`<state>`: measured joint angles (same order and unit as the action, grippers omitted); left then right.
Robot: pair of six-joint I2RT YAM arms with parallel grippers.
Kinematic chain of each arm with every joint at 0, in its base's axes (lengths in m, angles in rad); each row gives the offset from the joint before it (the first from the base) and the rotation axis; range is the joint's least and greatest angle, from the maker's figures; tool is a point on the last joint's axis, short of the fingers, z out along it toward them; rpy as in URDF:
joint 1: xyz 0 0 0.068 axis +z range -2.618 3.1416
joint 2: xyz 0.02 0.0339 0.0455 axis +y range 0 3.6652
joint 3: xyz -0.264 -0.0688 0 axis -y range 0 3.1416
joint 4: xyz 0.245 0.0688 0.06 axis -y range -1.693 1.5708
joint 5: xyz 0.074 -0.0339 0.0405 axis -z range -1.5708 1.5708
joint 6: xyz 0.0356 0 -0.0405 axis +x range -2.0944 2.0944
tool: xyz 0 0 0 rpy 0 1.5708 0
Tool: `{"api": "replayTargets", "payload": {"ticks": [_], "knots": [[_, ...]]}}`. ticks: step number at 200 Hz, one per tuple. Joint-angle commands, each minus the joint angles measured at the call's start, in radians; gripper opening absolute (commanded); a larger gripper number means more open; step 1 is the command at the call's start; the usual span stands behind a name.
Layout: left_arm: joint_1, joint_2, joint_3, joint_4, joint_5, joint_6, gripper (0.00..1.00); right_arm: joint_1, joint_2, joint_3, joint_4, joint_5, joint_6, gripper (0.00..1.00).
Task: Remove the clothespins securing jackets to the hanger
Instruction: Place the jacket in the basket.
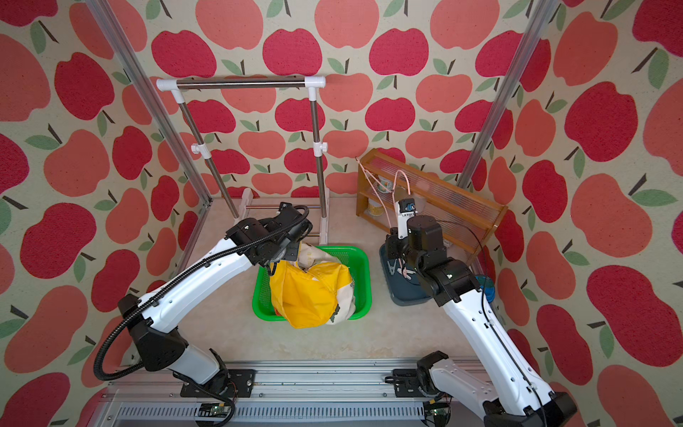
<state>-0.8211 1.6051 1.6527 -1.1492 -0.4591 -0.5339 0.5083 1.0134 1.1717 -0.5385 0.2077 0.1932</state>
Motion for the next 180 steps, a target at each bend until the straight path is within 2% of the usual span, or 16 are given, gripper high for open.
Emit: {"api": "replayTargets", "payload": {"ticks": [1, 49, 69, 120, 174, 180], "knots": [[-0.028, 0.04, -0.082, 0.062, 0.156, -0.016, 0.0, -0.005, -0.015, -0.012, 0.028, -0.001, 0.02, 0.0], [-0.081, 0.188, -0.183, 0.159, 0.307, 0.023, 0.0, -0.005, -0.016, -0.023, 0.036, 0.009, 0.012, 0.0], [-0.052, 0.265, -0.19, 0.207, 0.362, 0.035, 0.0, -0.006, -0.015, -0.02, 0.039, 0.008, 0.011, 0.0], [0.064, 0.439, -0.136, 0.281, 0.394, 0.048, 0.0, -0.005, -0.015, -0.024, 0.048, -0.03, 0.021, 0.0], [0.113, 0.401, -0.059, 0.224, 0.343, 0.024, 0.0, -0.006, -0.021, -0.03, 0.045, -0.032, 0.01, 0.0], [0.11, 0.383, -0.051, 0.209, 0.341, 0.032, 0.03, -0.004, -0.018, -0.028, 0.043, -0.034, 0.008, 0.0]]}}
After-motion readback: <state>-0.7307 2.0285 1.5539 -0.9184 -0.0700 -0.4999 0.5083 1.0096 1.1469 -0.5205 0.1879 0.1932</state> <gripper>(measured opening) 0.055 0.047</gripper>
